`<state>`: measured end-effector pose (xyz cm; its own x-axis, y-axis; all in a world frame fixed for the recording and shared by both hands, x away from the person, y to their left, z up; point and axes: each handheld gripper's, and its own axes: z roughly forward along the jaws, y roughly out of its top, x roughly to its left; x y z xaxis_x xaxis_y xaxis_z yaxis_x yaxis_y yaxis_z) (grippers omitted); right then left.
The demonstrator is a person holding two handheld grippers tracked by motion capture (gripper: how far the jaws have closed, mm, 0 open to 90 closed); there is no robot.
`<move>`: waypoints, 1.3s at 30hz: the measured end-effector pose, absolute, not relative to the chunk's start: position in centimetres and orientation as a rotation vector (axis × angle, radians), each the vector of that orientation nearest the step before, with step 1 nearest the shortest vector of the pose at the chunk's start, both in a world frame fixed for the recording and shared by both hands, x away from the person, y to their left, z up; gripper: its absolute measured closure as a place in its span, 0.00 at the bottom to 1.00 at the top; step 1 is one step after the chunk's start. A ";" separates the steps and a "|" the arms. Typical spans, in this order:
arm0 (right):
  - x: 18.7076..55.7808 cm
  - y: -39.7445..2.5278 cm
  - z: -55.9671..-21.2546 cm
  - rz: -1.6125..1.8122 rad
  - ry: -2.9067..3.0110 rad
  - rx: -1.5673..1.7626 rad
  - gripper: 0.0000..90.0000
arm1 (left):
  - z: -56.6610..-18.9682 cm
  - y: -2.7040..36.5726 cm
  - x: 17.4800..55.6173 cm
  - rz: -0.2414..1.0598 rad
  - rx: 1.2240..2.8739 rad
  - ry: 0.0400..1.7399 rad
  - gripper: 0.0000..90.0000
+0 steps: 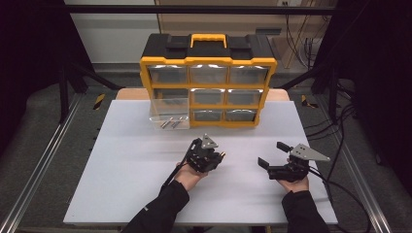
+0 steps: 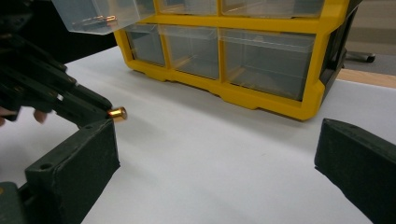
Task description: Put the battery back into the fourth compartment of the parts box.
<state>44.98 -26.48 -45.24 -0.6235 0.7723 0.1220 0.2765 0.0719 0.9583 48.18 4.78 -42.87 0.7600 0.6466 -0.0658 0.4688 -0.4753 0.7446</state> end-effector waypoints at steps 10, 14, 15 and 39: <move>45.0 -26.4 -45.2 1.573 1.936 1.045 0.00 | -40.1 7.8 47.3 0.303 2.113 0.815 0.85; 45.0 -26.4 -45.2 1.574 1.933 1.042 0.00 | -38.8 8.9 47.0 0.325 2.100 0.810 0.85; 45.0 -26.4 -45.2 1.574 1.933 1.042 0.00 | -38.5 9.1 47.0 0.330 2.096 0.809 0.84; 45.0 -26.4 -45.3 1.569 1.938 1.045 0.00 | -31.2 13.2 47.9 0.456 2.001 0.812 0.84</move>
